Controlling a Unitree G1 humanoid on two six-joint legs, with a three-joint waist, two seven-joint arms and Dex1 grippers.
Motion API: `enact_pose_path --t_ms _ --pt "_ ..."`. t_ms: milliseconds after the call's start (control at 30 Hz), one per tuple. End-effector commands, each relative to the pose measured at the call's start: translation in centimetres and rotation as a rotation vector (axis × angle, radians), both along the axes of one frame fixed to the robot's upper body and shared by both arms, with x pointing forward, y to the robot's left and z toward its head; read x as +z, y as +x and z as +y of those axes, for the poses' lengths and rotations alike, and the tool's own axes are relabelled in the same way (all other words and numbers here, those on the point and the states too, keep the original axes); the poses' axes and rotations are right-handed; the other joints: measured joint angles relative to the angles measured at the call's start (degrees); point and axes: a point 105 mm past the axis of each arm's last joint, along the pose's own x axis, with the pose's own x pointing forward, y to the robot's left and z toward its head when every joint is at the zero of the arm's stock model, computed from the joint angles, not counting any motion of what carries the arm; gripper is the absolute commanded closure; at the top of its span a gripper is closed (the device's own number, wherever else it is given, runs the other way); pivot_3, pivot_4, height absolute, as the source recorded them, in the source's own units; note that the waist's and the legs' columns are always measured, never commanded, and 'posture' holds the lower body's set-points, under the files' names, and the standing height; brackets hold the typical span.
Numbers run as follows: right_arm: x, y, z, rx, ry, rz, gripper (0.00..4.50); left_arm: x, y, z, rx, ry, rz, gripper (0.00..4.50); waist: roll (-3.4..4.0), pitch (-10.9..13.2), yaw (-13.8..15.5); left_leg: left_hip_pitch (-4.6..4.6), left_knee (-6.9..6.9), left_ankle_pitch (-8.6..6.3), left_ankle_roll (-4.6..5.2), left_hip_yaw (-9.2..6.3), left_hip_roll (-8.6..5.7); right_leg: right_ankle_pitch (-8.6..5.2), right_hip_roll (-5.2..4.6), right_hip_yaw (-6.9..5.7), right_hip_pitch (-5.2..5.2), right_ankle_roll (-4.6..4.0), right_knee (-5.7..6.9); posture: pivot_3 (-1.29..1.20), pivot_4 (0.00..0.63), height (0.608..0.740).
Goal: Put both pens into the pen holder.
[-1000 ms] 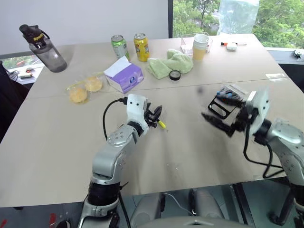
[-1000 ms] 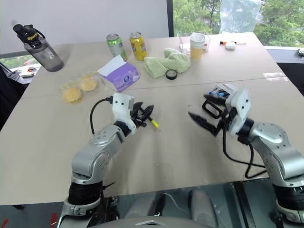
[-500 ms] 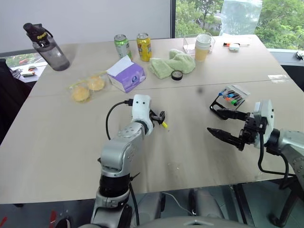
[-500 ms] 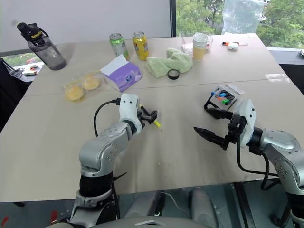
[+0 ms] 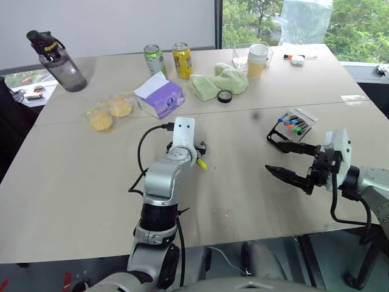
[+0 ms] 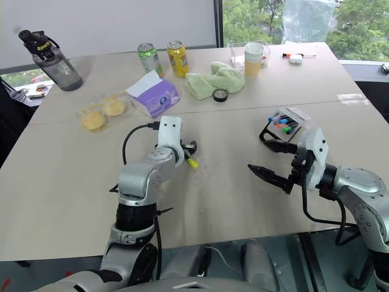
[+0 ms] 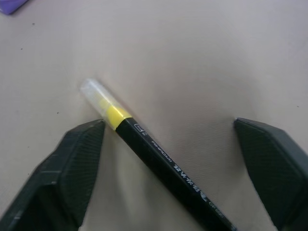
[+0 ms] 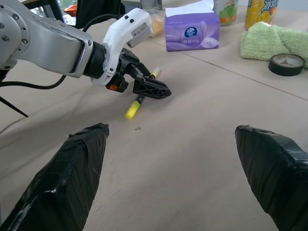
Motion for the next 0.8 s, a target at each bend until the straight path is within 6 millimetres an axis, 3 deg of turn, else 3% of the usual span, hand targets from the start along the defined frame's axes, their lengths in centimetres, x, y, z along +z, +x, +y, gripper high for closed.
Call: enact_pose_path --t_ms 33,267,333,567,700,800 --pt "1.3 -0.5 0.0 0.009 -0.005 -0.051 0.00 -2.4 -1.0 1.3 0.059 0.060 0.115 1.57 -0.02 0.0 -0.2 0.01 0.00 0.00 0.00 0.02 0.00 0.00 0.00 0.02 0.00 0.00 0.00 0.00 0.150 0.740" --pt "1.2 -0.3 0.1 0.016 -0.006 -0.051 0.00 -3.1 -1.4 2.2 0.096 0.060 0.143 4.29 -0.04 -0.1 -1.5 0.07 -0.04 0.00 0.00 0.10 0.04 0.00 0.03 0.10 0.00 0.00 0.02 0.00 0.150 0.740" --pt "1.1 -0.2 0.2 0.016 -0.006 -0.052 0.00 -2.6 -1.1 2.2 0.081 0.051 0.106 4.49 -0.04 -0.1 -1.6 0.13 -0.05 0.00 0.00 0.15 0.05 0.00 0.04 0.16 0.00 0.00 0.08 0.00 0.150 0.740" --pt "1.0 0.2 0.8 0.009 0.035 -0.014 0.00 -0.8 -0.6 1.4 -0.053 -0.073 -0.031 4.49 -0.03 -0.1 -1.6 0.21 -0.04 0.00 -0.01 0.22 0.08 0.00 0.06 0.24 0.00 0.00 0.22 0.00 0.150 0.740" --pt "1.2 0.6 1.5 -0.004 0.102 0.043 0.00 1.7 -1.1 -1.1 -0.273 -0.255 -0.160 4.49 -0.04 -0.1 -1.3 0.17 0.00 0.01 -0.01 0.17 0.07 0.00 0.03 0.20 -0.01 0.00 0.22 0.00 0.150 0.740" --pt "1.4 1.1 2.2 -0.022 0.128 0.083 0.00 3.6 -2.5 -3.1 -0.462 -0.404 -0.238 4.49 -0.07 -0.1 -1.0 0.05 0.05 0.00 -0.01 0.10 0.04 0.00 0.00 0.16 -0.05 0.00 0.17 0.00 0.150 0.740"
